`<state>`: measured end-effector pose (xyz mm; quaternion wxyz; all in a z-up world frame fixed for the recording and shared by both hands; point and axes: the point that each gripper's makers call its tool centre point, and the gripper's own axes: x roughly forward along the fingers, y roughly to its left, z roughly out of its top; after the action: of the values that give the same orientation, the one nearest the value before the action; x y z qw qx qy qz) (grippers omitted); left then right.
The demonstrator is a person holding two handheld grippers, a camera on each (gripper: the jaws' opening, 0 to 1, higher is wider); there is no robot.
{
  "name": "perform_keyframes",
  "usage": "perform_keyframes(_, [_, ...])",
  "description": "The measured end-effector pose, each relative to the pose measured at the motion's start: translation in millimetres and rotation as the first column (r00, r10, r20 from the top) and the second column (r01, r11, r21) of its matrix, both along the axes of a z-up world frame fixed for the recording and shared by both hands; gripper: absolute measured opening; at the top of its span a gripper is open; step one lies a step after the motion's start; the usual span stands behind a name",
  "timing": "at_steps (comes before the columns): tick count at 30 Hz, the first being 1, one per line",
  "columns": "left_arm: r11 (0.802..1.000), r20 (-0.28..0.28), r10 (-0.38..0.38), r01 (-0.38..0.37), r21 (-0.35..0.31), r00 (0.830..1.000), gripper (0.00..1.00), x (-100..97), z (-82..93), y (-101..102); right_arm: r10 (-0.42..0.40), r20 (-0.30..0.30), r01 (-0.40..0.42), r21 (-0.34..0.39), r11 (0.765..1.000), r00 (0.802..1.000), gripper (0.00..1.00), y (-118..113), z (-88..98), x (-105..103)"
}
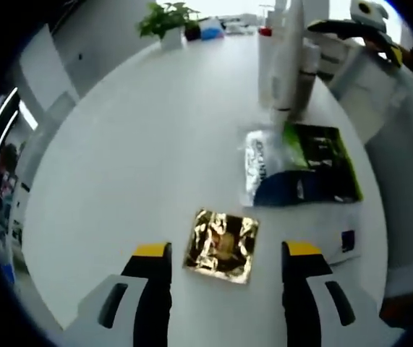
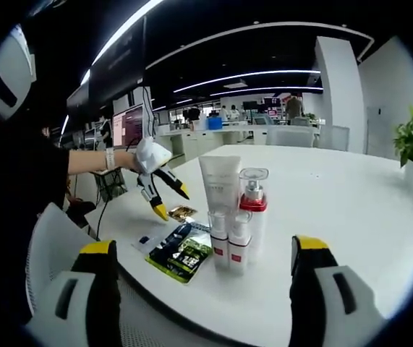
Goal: Arrange the skincare products in the storage area until every visible bottle or jar stands upright without overlapping.
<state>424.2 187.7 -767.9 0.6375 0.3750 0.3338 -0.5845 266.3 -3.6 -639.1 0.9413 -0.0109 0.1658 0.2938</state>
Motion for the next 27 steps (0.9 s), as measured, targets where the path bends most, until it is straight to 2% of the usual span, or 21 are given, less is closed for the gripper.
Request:
perform_keyframes(7, [0.998, -0.018, -0.043, 0.043, 0.049, 0.999, 0.52, 8.7, -3.5, 0.8, 0.004, -0.002, -0.004, -0.013, 1.0, 1.0, 1.0, 0.8, -1.6, -0.3])
perform_keyframes(12, [0.994, -0.073, -0.065, 0.071, 0.079, 0.995, 0.5, 4.0, -6.8, 3.8, -0.006, 0.0, 0.006, 0.019, 1.0, 1.0, 1.0, -1.0, 1.6, 0.7])
perform_keyframes(15, [0.987, -0.078, -0.098, 0.106, 0.118, 0.992, 0.48, 3.1, -12.5, 7.4, 0.001, -0.004, -0.001, 0.018, 1.0, 1.0, 1.0, 0.3, 0.9, 0.2])
perform_keyframes(27, [0.983, -0.083, -0.094, 0.106, 0.152, 0.992, 0.47, 12.5, -17.4, 8.9, 0.007, -0.006, -0.007, 0.013, 1.0, 1.0, 1.0, 0.8, -0.2, 0.1])
